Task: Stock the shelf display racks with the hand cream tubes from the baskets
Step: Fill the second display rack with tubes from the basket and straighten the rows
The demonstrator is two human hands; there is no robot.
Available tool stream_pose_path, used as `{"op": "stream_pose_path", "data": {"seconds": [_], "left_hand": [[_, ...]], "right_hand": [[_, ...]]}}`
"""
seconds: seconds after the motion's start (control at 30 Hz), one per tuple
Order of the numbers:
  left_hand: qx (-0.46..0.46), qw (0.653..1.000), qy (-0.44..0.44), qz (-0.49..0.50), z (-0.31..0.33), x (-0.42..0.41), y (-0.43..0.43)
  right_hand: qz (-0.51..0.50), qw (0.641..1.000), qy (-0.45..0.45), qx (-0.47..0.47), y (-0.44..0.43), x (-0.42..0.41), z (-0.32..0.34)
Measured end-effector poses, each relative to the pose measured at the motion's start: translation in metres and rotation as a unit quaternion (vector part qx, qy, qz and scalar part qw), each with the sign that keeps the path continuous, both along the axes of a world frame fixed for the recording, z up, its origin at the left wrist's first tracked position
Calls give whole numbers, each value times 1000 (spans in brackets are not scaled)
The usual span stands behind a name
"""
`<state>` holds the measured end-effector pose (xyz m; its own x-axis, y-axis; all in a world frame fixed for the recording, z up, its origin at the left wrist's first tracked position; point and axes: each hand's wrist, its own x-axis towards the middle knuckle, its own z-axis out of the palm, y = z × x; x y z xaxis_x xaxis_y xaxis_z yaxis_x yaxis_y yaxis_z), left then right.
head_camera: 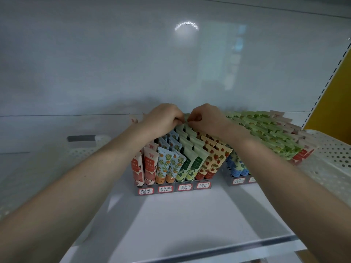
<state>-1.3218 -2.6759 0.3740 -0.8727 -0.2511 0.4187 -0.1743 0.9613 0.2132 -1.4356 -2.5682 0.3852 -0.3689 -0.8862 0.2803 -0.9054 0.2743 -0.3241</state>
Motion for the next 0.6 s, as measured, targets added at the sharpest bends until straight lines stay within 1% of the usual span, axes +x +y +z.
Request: {"op": "stream_pose_path", "data": {"seconds": [0.2,0.4,0.5,0.6], "left_hand": [[2,1000,-4,11,0,-1,1],[-14,1000,15,-14,5,8,7],[-34,999,-9,-39,8,11,12],[-46,998,-42,-31,9,10,15]], "right_hand": [[-7,1000,1,-7,1,2,-2],[-5,998,-28,-61,18,1,2],[-1,1000,-13,-28,27,3,0],[2,1000,-10,-4,29,8,-4]]}}
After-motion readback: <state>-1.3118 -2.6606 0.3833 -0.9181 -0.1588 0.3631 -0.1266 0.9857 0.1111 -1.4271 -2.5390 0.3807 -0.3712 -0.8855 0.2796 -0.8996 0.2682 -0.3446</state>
